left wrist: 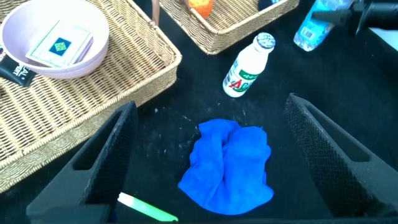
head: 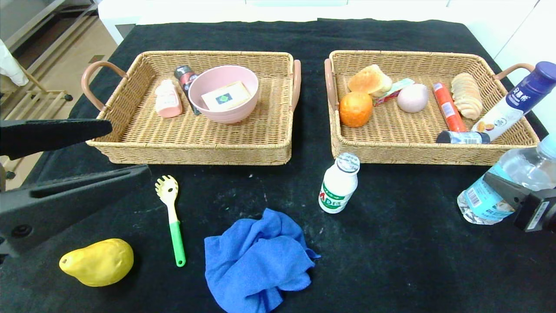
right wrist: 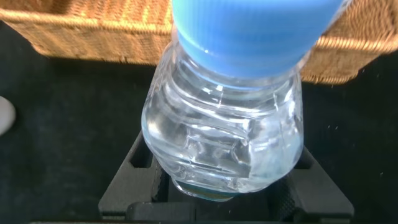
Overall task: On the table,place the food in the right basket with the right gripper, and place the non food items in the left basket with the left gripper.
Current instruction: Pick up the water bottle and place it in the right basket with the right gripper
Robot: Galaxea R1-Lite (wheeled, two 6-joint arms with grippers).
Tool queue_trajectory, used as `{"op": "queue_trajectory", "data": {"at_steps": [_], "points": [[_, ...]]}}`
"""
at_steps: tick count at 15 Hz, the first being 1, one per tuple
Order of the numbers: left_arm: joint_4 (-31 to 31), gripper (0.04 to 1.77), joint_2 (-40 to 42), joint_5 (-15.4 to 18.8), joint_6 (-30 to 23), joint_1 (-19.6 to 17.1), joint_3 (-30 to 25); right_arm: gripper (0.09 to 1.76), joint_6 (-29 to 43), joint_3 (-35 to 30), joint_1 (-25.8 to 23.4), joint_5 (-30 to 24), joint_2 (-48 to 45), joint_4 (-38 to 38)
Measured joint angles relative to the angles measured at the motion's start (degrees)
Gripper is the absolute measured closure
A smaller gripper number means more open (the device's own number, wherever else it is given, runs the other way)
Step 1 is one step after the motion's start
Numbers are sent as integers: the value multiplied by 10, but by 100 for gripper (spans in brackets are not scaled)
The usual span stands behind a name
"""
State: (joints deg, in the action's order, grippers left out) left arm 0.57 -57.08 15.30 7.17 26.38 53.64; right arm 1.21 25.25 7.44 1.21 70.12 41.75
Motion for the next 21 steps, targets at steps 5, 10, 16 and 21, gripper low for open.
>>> {"op": "queue_trajectory", "data": {"at_steps": [5,10,16,21], "points": [[0,9,0,0,0,2,-1,97,-1,88,3,1,-35,-100],[0,9,-1,0,0,4,-1,97,-16,179,7,1,-39,-180],[-1,9,-1,0,1,5,-2,97,-30,301,13,2,12,-212],[-1,9,0,0,1,14,-2,97,-33,396,17,3,77,-222]]}}
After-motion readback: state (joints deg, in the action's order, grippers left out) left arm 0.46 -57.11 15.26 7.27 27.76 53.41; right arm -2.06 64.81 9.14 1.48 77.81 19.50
